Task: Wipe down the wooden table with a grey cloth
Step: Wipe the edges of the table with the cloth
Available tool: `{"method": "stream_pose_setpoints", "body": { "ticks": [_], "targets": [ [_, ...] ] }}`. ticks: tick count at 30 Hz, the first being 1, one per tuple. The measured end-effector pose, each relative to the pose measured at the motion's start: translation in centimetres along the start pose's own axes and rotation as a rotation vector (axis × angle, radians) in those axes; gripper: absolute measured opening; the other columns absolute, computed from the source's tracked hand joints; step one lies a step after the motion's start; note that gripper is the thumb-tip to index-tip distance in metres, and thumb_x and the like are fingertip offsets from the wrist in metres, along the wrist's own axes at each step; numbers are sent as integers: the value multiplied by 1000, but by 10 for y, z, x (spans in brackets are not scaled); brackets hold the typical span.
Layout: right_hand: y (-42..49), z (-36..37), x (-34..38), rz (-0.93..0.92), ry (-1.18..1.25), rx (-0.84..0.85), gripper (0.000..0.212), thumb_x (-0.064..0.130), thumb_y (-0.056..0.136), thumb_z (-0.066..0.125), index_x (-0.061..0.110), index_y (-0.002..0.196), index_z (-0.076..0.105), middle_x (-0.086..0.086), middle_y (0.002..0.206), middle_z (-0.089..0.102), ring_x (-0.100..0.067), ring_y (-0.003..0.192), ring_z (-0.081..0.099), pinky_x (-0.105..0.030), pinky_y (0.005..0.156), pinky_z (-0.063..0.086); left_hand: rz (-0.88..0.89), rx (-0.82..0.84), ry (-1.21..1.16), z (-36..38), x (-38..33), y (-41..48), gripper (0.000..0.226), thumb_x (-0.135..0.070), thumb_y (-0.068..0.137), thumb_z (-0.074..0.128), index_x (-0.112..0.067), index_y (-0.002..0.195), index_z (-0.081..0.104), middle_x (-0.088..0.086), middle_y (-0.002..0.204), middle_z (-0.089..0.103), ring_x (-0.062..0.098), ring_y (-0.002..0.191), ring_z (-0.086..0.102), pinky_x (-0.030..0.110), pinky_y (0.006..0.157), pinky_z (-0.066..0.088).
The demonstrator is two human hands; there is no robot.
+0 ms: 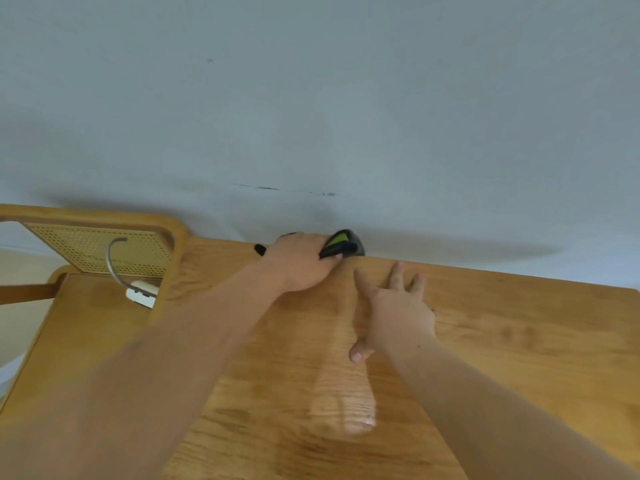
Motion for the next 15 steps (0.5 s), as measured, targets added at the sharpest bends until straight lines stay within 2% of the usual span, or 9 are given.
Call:
{"method": "stream_pose_setpoints", "body": {
  "ticks": [4, 6, 8, 12, 15],
  "targets": [
    [2, 2, 1, 5, 8, 25, 148, 49, 61, 96, 53, 157, -17, -11, 167, -30, -50, 153, -20, -76, 112, 30, -342, 124, 200, -16, 78, -3, 45, -61, 100, 30, -32, 112, 61, -3, 94, 68, 21, 85, 63, 41, 86, 55],
    [4, 2, 1, 16, 17, 29, 149, 46, 61, 97, 53, 157, -17, -12, 167, -31, -50, 153, -20, -77, 112, 28, -410, 155, 200, -15, 73, 6, 51, -61, 96, 29, -27, 107, 66, 0, 99, 69, 23, 88, 63, 42, 89, 53],
    [5, 3, 2, 19, 7, 26, 149, 45, 60, 98, 52, 158, -15, -12, 167, -30, -50, 153, -20, -78, 112, 27, -340, 131, 143, -6, 32, 19, 53, -61, 94, 30, -24, 103, 67, 1, 97, 69, 26, 89, 64, 41, 89, 52],
    [8, 9, 0, 50, 12, 41, 145, 46, 55, 99, 38, 164, 5, -9, 167, -32, -48, 152, -22, -79, 113, 21, -37, 9, -37, 20, -70, 28, 40, -48, 100, 38, -23, 88, 66, -3, 78, 68, 21, 74, 63, 36, 72, 50],
    [8, 8, -3, 43, 16, 12, 146, 50, 56, 98, 42, 163, 0, -6, 167, -31, -45, 154, -21, -74, 115, 27, 64, 40, -104, 17, -72, 33, 35, -48, 104, 38, -25, 94, 63, -4, 85, 67, 20, 81, 63, 38, 75, 50]
  ]
}}
Point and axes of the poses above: each hand's wrist, its own y-axis towards the middle knuckle, its own z-axis out of the palm, x = y × z, the point moved 6 cm from there along y, towards the middle knuckle
